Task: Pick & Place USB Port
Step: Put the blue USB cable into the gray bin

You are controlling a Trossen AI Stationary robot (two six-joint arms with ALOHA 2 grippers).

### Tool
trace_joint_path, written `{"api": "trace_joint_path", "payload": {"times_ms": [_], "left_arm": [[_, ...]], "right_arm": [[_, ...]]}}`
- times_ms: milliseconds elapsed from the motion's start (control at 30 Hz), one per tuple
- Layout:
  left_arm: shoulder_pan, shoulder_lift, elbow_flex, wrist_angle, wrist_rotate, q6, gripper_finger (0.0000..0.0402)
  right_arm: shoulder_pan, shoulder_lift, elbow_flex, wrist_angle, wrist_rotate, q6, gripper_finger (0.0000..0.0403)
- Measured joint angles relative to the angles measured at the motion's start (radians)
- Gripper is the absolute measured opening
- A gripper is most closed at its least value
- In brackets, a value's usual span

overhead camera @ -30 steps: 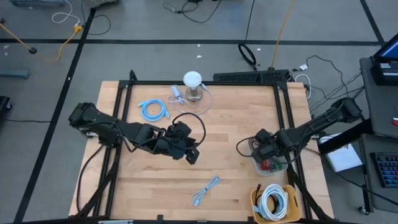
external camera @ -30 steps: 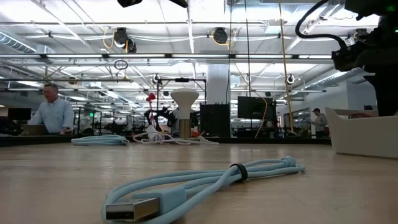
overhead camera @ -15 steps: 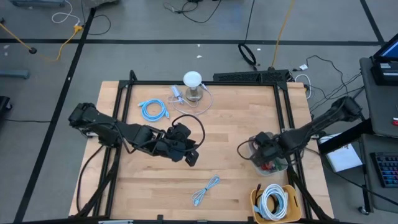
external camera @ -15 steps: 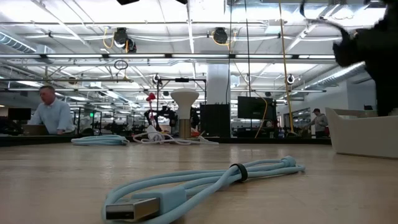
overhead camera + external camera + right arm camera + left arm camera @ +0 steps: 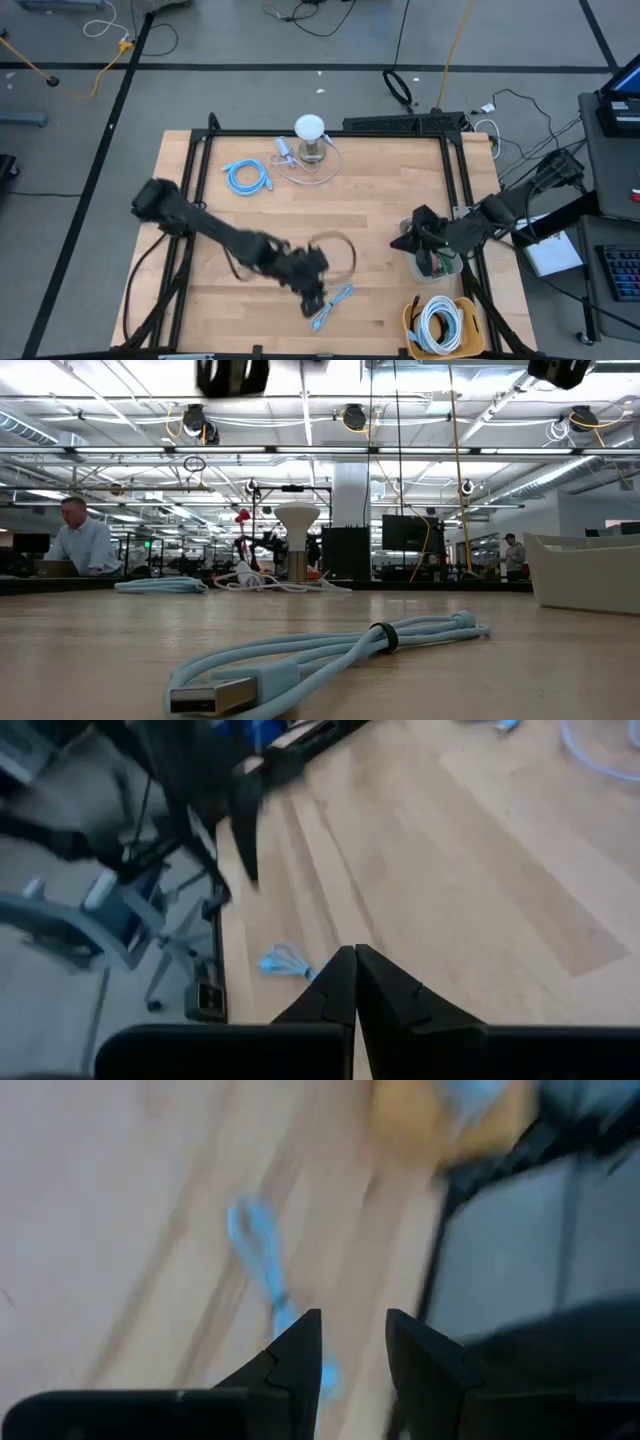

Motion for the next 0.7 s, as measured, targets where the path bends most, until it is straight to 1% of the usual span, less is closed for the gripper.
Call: {"api": "trace_joint_path", "payload": {"times_ms": [133, 267, 433, 567, 700], "left_arm": [[-0.051, 0.124, -0.002, -0.039, 0.033, -0.054, 0.0127], [-0.064, 0.158, -0.001, 0.013, 0.016, -0.076, 0.0151], [-0.041, 0.160, 0.008, 0.015, -0.056, -0.015, 0.0174], [-0.013, 0.211, 0.009, 0.082, -0.055, 0.050, 0.0179], [-0.001, 0.275, 0.008, 0.141, -0.036, 0.082, 0.0170]], "right_arm": [[-0.008, 0.000, 0.005, -0.002, 0.023, -0.001, 0.0001], [-0.015, 0.007, 0.005, -0.010, 0.022, 0.012, 0.0020], [-0.044, 0.010, 0.005, -0.039, 0.020, 0.024, 0.0060], [-0.071, 0.009, 0.005, -0.038, 0.019, 0.023, 0.0087], [-0.095, 0.009, 0.005, -0.038, -0.009, 0.026, 0.0103]]}}
